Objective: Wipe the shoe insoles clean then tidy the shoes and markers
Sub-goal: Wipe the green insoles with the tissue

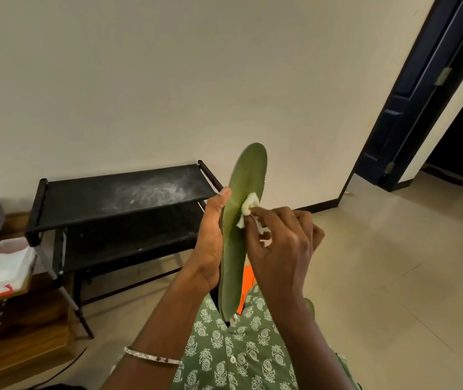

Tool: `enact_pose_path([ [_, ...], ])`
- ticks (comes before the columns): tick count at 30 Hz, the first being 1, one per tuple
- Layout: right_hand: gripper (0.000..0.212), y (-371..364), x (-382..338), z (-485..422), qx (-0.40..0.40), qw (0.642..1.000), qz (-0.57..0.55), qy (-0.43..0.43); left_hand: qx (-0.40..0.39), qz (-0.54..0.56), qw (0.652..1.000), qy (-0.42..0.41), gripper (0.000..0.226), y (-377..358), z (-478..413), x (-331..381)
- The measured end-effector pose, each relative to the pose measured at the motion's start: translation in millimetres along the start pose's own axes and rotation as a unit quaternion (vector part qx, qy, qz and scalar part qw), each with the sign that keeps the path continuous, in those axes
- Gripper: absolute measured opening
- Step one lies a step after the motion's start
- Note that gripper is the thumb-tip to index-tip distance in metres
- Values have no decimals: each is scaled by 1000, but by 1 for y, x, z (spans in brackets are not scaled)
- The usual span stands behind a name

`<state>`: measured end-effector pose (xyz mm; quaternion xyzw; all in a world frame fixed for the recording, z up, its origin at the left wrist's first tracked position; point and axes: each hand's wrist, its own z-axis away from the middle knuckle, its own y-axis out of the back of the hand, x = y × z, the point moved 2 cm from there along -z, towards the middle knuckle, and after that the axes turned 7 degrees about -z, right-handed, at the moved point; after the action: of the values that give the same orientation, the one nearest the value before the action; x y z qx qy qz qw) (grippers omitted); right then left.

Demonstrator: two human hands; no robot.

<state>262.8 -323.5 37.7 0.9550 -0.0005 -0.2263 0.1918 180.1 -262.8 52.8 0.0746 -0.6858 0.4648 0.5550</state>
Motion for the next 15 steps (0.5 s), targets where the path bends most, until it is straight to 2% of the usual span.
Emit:
enact_pose_path([
  [4, 18, -2, -2, -4, -9, 1000, 1, -7, -20, -13, 1000, -7, 65, 3, -1, 0],
  [7, 18, -1, -7, 12, -30, 1000, 1, 3, 0, -13, 1000, 3, 60, 4, -1, 1],
  [12, 20, -1, -14, 36, -59, 998, -12, 27, 56, 10, 998, 3, 78, 8, -3, 2],
  [15, 18, 3, -9, 25, -38, 999, -2, 21, 34, 5, 999, 10, 72, 5, -4, 0],
])
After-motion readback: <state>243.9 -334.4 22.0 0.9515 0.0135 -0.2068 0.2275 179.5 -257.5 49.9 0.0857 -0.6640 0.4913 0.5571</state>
